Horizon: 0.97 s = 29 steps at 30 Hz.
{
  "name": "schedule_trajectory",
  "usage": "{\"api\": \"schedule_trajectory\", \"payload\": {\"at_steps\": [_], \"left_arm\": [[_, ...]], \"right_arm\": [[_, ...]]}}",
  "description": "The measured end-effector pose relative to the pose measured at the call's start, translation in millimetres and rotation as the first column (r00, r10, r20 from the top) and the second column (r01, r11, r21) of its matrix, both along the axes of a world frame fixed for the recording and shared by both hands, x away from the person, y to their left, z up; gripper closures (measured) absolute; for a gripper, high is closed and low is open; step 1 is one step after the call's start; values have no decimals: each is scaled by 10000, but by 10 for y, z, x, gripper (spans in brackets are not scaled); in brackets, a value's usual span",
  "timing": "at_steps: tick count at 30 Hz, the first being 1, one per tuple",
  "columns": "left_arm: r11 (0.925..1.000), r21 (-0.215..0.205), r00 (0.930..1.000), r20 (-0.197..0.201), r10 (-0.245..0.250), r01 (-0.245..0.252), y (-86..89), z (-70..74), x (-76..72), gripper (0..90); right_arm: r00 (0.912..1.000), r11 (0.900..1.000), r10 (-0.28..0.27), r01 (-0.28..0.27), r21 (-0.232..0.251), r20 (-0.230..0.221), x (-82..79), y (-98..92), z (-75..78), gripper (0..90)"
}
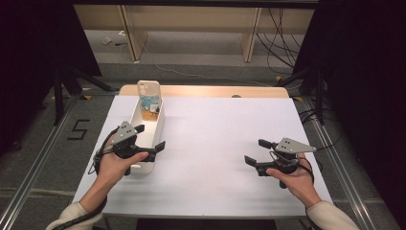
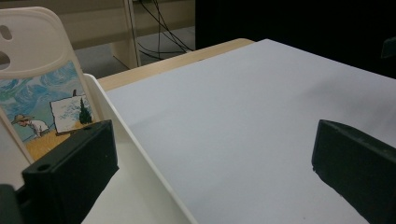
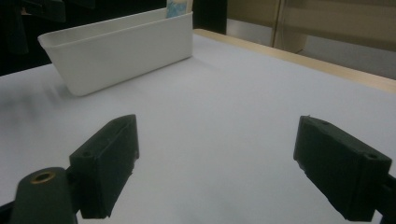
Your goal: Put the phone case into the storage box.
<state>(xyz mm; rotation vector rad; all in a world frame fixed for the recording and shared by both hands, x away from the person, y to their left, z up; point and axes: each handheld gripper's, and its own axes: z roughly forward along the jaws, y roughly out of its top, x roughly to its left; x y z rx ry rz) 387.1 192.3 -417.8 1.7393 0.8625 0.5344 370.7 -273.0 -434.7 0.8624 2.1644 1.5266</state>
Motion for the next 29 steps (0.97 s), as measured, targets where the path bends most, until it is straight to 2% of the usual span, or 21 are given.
{"api": "schedule_trajectory", "payload": {"at_steps": [29], "left_arm": [[9993, 200, 9995, 7, -321, 321, -27, -75, -49, 0]], "right_arm": [[10000, 10000, -17, 17, -3, -3, -3, -10, 6, 151]]}}
